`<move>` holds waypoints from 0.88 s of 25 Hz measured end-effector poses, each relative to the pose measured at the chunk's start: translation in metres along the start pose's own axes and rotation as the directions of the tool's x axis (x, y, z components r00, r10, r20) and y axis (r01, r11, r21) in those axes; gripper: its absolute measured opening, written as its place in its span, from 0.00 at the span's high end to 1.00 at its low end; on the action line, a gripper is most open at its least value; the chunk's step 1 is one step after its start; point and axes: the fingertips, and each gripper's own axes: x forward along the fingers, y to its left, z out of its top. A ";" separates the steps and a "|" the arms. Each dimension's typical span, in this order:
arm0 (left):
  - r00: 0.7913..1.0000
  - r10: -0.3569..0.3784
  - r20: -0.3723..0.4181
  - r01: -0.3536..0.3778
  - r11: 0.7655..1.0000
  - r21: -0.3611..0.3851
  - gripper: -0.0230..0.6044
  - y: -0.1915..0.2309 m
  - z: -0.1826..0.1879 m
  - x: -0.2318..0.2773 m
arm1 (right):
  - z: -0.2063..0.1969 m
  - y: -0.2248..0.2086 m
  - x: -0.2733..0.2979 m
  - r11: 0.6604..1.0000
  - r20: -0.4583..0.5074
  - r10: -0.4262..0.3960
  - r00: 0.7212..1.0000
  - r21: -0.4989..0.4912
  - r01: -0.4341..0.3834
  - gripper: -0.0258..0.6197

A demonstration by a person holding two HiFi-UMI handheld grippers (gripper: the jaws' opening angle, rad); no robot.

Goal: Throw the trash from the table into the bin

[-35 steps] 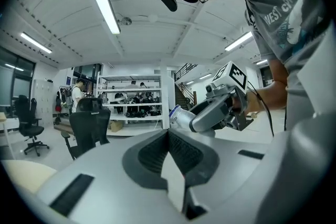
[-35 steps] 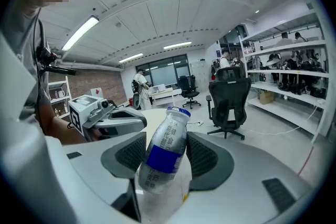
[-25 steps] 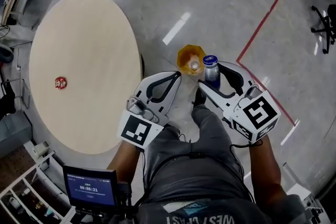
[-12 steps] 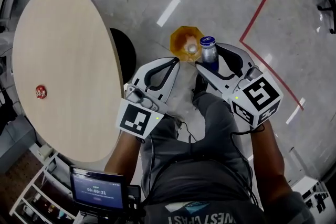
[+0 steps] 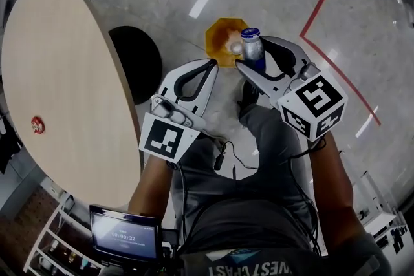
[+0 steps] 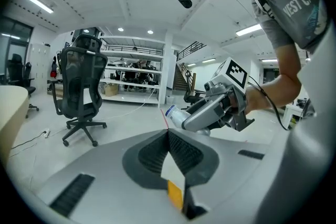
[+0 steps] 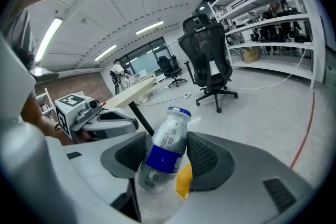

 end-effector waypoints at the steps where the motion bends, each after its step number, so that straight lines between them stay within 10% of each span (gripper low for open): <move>1: 1.000 0.000 -0.002 0.000 1.000 -0.005 0.90 0.002 -0.005 0.002 | -0.004 -0.003 0.005 1.000 -0.005 -0.001 1.000 0.003 0.001 0.58; 22: 1.000 0.013 -0.012 -0.013 0.999 -0.036 0.90 0.009 -0.007 -0.010 | -0.008 -0.009 0.012 0.999 -0.002 -0.031 1.000 -0.039 0.031 0.58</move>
